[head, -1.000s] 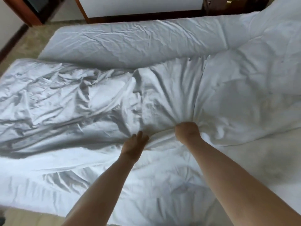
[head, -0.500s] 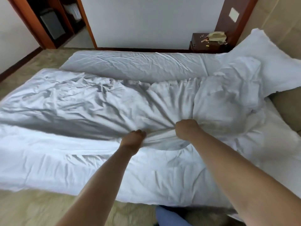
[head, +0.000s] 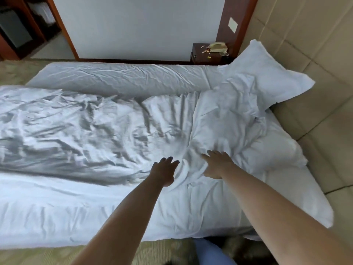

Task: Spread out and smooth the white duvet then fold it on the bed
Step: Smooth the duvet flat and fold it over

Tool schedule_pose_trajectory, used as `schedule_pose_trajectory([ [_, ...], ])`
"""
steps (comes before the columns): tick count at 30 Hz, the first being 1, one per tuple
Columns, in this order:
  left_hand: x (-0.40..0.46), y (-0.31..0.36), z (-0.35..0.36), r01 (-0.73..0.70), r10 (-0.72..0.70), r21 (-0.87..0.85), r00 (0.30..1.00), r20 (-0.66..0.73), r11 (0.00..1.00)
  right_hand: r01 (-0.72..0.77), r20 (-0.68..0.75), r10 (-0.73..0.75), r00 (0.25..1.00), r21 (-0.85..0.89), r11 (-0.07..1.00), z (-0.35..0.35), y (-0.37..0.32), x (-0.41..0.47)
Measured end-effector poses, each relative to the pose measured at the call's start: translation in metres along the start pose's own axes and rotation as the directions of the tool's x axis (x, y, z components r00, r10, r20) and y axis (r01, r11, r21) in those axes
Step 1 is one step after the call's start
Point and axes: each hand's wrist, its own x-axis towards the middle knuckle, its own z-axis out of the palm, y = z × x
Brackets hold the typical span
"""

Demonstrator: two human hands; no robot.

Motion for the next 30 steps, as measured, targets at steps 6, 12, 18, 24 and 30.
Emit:
schedule_pose_trajectory([
  [6, 0.063, 0.054, -0.03, -0.079, 0.08, 0.048, 0.997, -0.008, 0.996, -0.031, -0.075, 0.035, 0.997, 0.063, 0.998, -0.001, 0.064, 0.018],
  [12, 0.156, 0.129, -0.058, -0.129, 0.127, 0.065, 0.991, 0.032, 0.99, -0.063, -0.056, 0.071, 0.996, 0.144, 0.988, 0.009, 0.173, 0.069],
  [18, 0.278, 0.218, -0.075, -0.136, 0.135, 0.005, 0.986, 0.095, 0.991, -0.083, -0.061, 0.101, 0.993, 0.246, 0.966, 0.023, 0.298, 0.135],
  [24, 0.397, 0.286, -0.053, -0.122, 0.111, 0.05, 0.978, 0.178, 0.991, -0.166, -0.049, 0.19, 0.981, 0.312, 0.935, 0.066, 0.398, 0.201],
  [30, 0.471, 0.324, -0.006, -0.019, 0.003, 0.042, 0.938, 0.348, 0.999, -0.303, 0.099, 0.287, 0.953, 0.383, 0.873, 0.131, 0.446, 0.246],
])
